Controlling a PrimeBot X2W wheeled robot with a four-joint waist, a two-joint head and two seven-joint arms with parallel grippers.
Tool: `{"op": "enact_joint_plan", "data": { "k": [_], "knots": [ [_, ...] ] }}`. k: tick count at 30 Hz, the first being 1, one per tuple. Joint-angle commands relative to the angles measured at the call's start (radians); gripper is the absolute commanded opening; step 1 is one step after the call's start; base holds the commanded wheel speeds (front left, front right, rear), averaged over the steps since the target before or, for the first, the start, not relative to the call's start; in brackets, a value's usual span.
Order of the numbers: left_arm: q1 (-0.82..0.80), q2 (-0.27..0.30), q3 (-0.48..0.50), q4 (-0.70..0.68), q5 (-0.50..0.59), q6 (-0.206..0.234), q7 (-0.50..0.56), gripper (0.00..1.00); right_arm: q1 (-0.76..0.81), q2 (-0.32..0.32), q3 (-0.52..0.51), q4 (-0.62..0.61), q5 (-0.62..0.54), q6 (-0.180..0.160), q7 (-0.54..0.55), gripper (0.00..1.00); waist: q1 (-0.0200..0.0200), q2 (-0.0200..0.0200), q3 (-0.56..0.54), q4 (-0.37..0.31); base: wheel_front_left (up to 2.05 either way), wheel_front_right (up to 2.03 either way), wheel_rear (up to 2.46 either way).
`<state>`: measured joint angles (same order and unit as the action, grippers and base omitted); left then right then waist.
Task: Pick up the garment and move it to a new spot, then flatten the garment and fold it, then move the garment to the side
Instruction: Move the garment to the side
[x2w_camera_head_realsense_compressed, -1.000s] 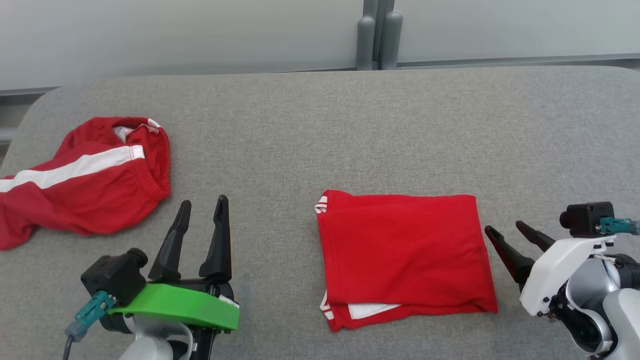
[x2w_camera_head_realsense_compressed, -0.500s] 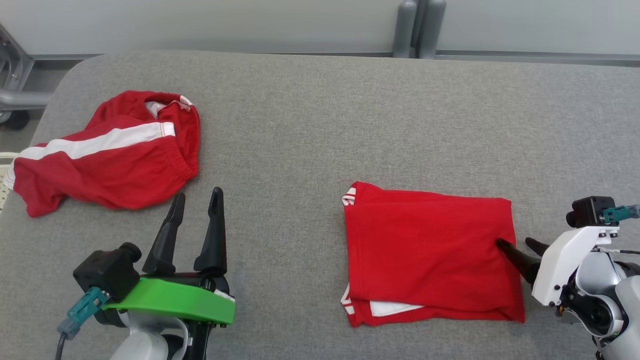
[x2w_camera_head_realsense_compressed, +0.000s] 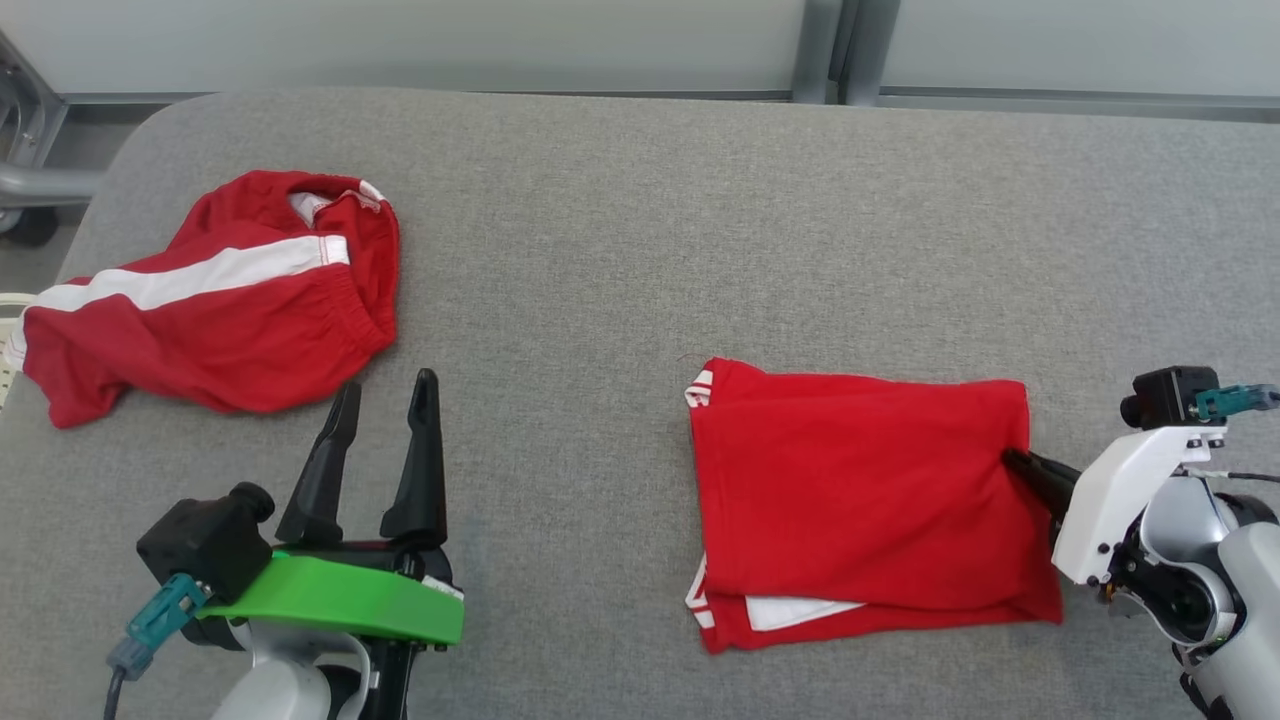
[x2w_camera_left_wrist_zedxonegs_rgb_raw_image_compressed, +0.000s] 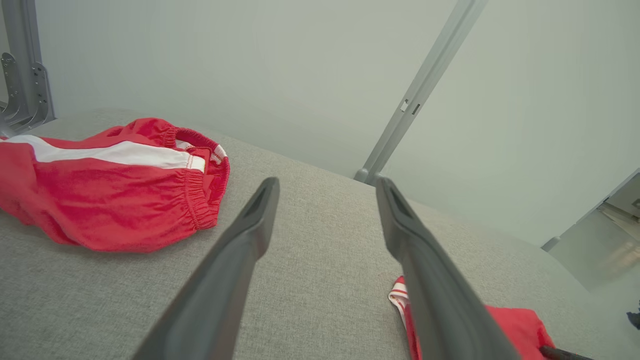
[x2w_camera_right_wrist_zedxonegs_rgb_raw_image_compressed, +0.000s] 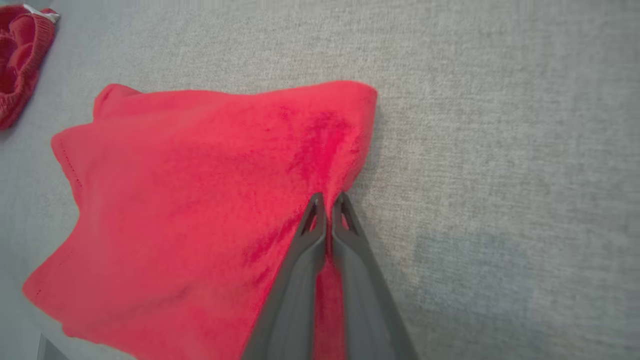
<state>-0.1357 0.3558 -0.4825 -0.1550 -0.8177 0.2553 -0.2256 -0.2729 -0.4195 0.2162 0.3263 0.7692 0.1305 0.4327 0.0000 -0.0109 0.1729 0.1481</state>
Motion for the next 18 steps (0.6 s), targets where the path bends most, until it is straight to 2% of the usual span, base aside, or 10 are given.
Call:
{"op": "enact_joint_plan", "data": {
  "k": [1, 8, 18],
  "knots": [
    [-0.021, 0.006, -0.002, -0.004, 0.007, 0.000, 0.002, 1.00, -0.020, -0.017, -0.001, -0.005, -0.010, 0.000, -0.016, 0.00, 0.0000, 0.0109, 0.002, -0.018, 0.00, 0.00, 0.00],
    [-0.044, 0.000, -0.021, -0.009, 0.022, -0.008, 0.008, 1.00, -0.057, -0.057, -0.009, -0.007, -0.051, 0.000, -0.041, 0.00, 0.0000, 0.0109, 0.004, -0.087, 0.00, 0.00, 0.00],
    [-0.081, -0.013, -0.053, 0.000, 0.044, -0.016, 0.018, 1.00, -0.152, -0.098, -0.014, -0.017, -0.102, 0.000, -0.021, 0.00, 0.0000, 0.0109, 0.021, -0.272, 0.00, 0.00, 0.00]
  ]
}}
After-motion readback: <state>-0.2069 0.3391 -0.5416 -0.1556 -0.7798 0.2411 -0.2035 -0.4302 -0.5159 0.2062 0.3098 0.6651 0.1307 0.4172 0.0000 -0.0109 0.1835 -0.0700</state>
